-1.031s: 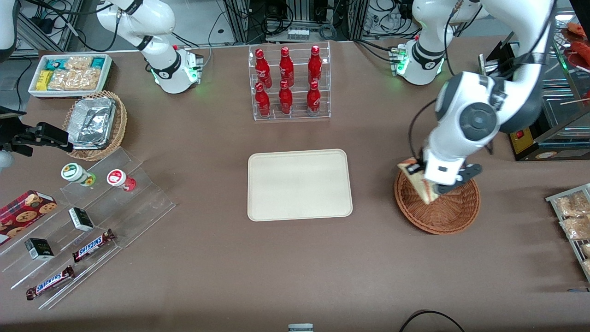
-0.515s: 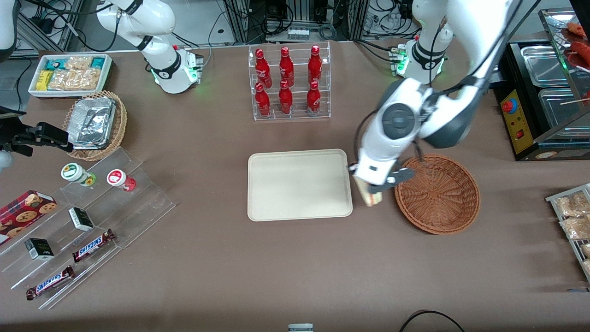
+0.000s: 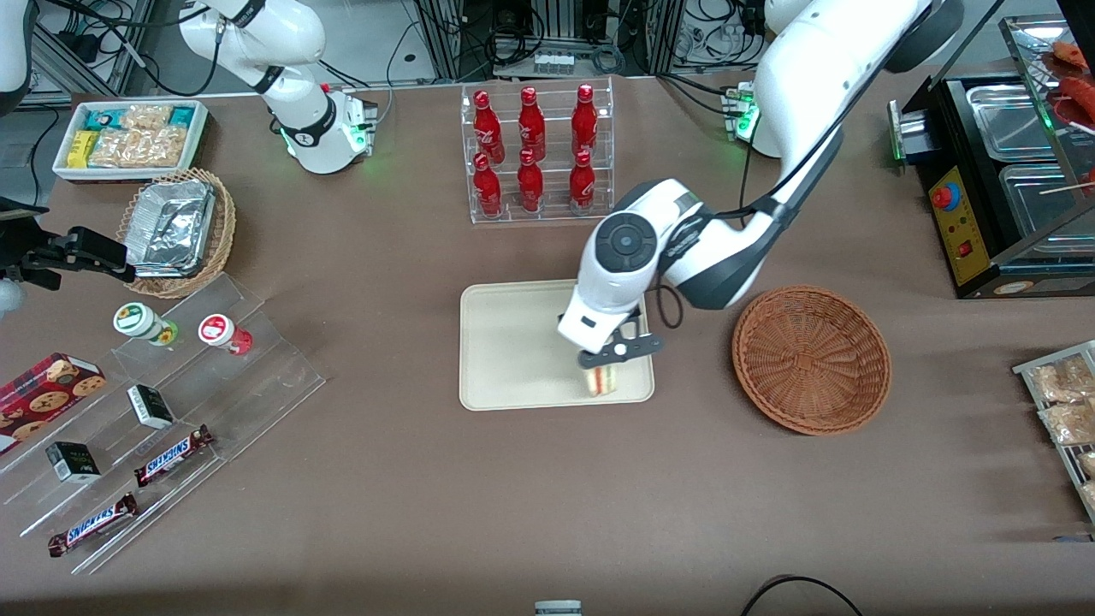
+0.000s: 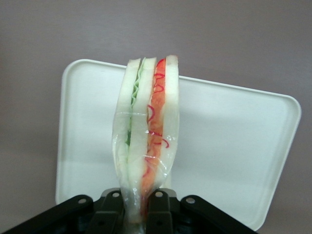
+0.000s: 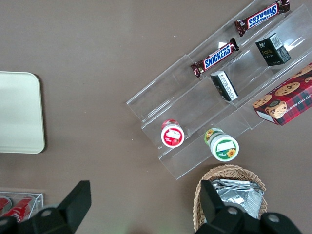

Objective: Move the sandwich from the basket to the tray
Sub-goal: 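Lower the held sandwich onto the middle of the cream tray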

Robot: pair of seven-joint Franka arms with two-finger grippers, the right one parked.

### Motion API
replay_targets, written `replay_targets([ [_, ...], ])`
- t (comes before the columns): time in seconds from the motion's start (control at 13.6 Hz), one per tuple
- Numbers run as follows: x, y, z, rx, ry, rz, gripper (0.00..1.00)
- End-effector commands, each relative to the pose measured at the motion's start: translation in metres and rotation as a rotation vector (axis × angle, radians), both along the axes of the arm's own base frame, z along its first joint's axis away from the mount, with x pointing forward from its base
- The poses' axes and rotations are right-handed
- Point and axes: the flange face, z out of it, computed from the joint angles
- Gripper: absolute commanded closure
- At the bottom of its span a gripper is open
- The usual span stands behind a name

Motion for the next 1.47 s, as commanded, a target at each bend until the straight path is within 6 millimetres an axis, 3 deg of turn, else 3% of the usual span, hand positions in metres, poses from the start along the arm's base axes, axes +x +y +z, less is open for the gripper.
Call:
replay_targets([
  [0.0, 0.002, -0.034, -0.009, -0.011, -0.015, -0.061, 1.0],
  [0.37, -0.011, -0.06, -0.041, 0.083, 0.045, -0.207, 1.0],
  [0.88, -0.019, -0.059, -0.07, 0.127, 0.092, -0.181, 1.0],
  [1.4, -0.021, -0.059, -0.079, 0.133, 0.104, -0.139, 1.0],
])
